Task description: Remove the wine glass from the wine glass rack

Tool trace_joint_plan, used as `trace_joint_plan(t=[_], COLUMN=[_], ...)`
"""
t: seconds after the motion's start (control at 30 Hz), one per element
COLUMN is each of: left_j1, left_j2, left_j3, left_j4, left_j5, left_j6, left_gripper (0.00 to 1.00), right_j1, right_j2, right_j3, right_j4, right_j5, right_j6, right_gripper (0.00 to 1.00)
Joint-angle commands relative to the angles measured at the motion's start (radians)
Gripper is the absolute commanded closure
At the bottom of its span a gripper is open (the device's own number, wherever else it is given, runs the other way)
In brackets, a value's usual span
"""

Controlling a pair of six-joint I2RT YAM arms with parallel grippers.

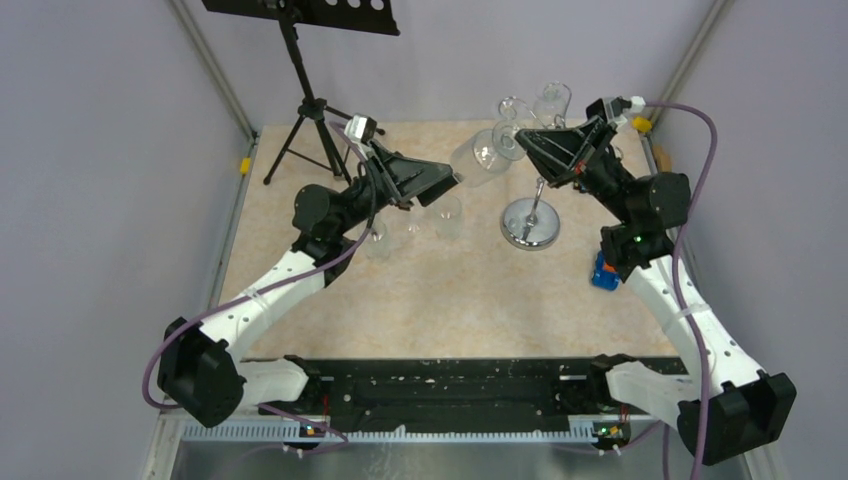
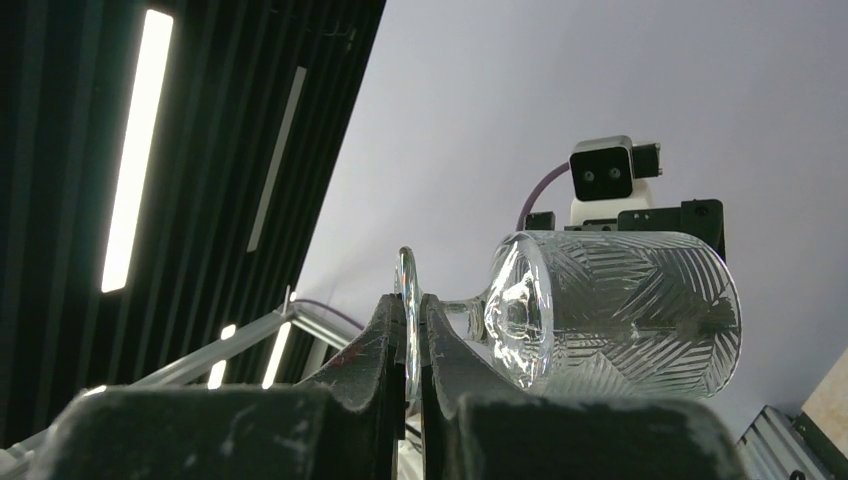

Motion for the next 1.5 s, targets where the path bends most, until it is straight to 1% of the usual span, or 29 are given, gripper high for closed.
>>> trace_joint_plan(t=[0.0,0.1,0.23,0.43,0.5,0.63,0.83,0.97,1.03,1.1,1.13,1.17,1.2,1.23,1.27,1.33,1.47], left_j1=[0.007,0.006,0.006,0.007,0.007,0.007,0.007,0.006,0.008,0.011,0.014,0.017,0.021,0.026,0.029,0.035,0.037], left_j2=[-0.021,-0.024,-0.028,-0.048,-0.059,-0.071,-0.074,-0.073,-0.077,-0.090,-0.100,-0.110,-0.123,-0.137,-0.151,-0.178,-0.212], left_j3=[0.015,0.022,0.028,0.034,0.034,0.034,0.033,0.033,0.032,0.034,0.036,0.037,0.040,0.045,0.053,0.081,0.175], left_j4=[0.086,0.135,0.191,0.231,0.227,0.217,0.221,0.224,0.211,0.158,0.119,0.076,0.017,-0.043,-0.116,-0.271,-0.665], left_j5=[0.032,0.049,0.067,0.080,0.079,0.081,0.079,0.075,0.074,0.073,0.071,0.068,0.061,0.053,0.046,0.026,-0.042], left_j6=[-0.016,-0.038,-0.066,-0.078,-0.068,-0.054,-0.052,-0.039,-0.018,0.031,0.063,0.099,0.142,0.192,0.241,0.361,0.625], left_gripper=[0.23,0.31,0.38,0.52,0.59,0.77,1.00,1.00,1.00,1.00,1.00,1.00,1.00,1.00,1.00,1.00,1.00], right_j1=[0.036,0.062,0.098,0.115,0.115,0.115,0.115,0.115,0.115,0.116,0.115,0.116,0.116,0.114,0.114,0.114,0.114], right_j2=[-0.028,-0.033,-0.025,-0.023,-0.027,-0.028,-0.033,-0.030,-0.035,-0.058,-0.076,-0.097,-0.121,-0.147,-0.168,-0.198,-0.213], right_j3=[0.030,0.006,-0.037,-0.103,-0.119,-0.143,-0.174,-0.183,-0.184,-0.186,-0.186,-0.183,-0.170,-0.151,-0.135,-0.093,-0.004], right_j4=[0.107,0.109,0.144,0.212,0.228,0.258,0.278,0.273,0.234,0.160,0.101,0.034,-0.063,-0.157,-0.241,-0.366,-0.614], right_j5=[0.071,0.086,0.105,0.129,0.140,0.151,0.160,0.155,0.151,0.158,0.168,0.186,0.209,0.236,0.270,0.328,0.396], right_j6=[-0.001,0.003,0.027,0.072,0.081,0.100,0.122,0.115,0.092,0.034,-0.010,-0.071,-0.150,-0.217,-0.280,-0.384,-0.567], right_gripper=[1.00,1.00,1.00,1.00,1.00,1.00,1.00,0.99,0.85,0.70,0.56,0.45,0.36,0.29,0.25,0.21,0.21])
